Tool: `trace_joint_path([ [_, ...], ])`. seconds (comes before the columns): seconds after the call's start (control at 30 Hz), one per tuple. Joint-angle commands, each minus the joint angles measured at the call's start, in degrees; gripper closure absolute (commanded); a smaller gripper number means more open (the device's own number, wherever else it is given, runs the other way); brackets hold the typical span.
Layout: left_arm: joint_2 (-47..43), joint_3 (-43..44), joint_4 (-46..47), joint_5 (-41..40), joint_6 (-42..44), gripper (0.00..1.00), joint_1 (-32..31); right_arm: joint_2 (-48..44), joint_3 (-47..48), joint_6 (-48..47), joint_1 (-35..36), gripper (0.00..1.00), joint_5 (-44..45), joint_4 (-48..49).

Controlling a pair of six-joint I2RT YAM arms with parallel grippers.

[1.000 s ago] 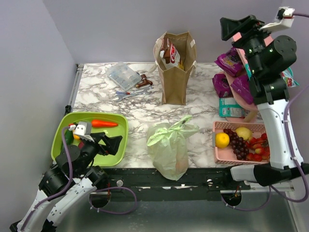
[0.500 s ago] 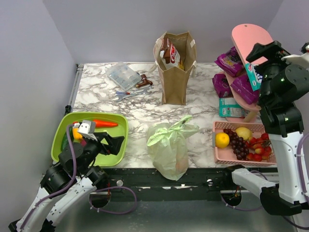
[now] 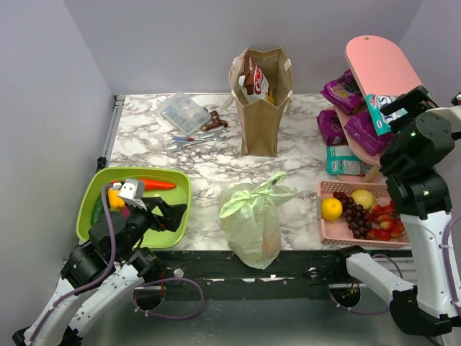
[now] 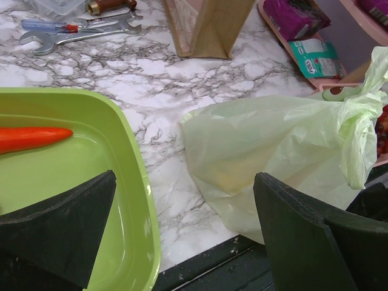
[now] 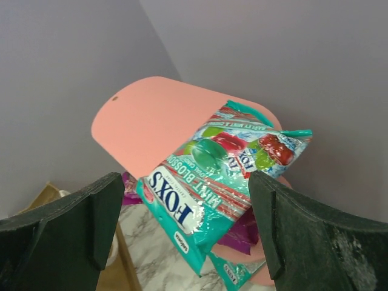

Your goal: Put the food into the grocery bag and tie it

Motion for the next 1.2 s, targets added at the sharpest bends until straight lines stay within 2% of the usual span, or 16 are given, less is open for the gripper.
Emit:
trace_joint_path([
  [0.0, -0.08, -0.38, 1.41, 1.91, 1.05, 0.02, 0.25, 0.3, -2.56, -2.61, -0.05, 0.08, 7.78, 0.73],
  [0.47, 0.54, -0.39, 1.43, 2.21, 1.2, 0.02, 0.25, 8.63, -4.33, -13.72, -0.15, 0.02, 15.55, 7.94],
  [0.8, 0.7, -0.41, 1.16, 1.91, 0.92, 0.02, 0.25, 9.61, -8.5, -13.08, -0.13, 0.02, 15.56, 9.29],
  [0.97, 0.86, -0.38, 1.08, 1.73, 0.89, 0.01, 0.25, 9.98, -10.68, -11.9, -0.15, 0.1, 14.42, 9.28],
  [1.17, 1.18, -0.32, 1.03, 1.71, 0.83, 0.01, 0.25, 10.32, -11.59, -10.78, -0.13, 0.29, 13.76, 9.28],
])
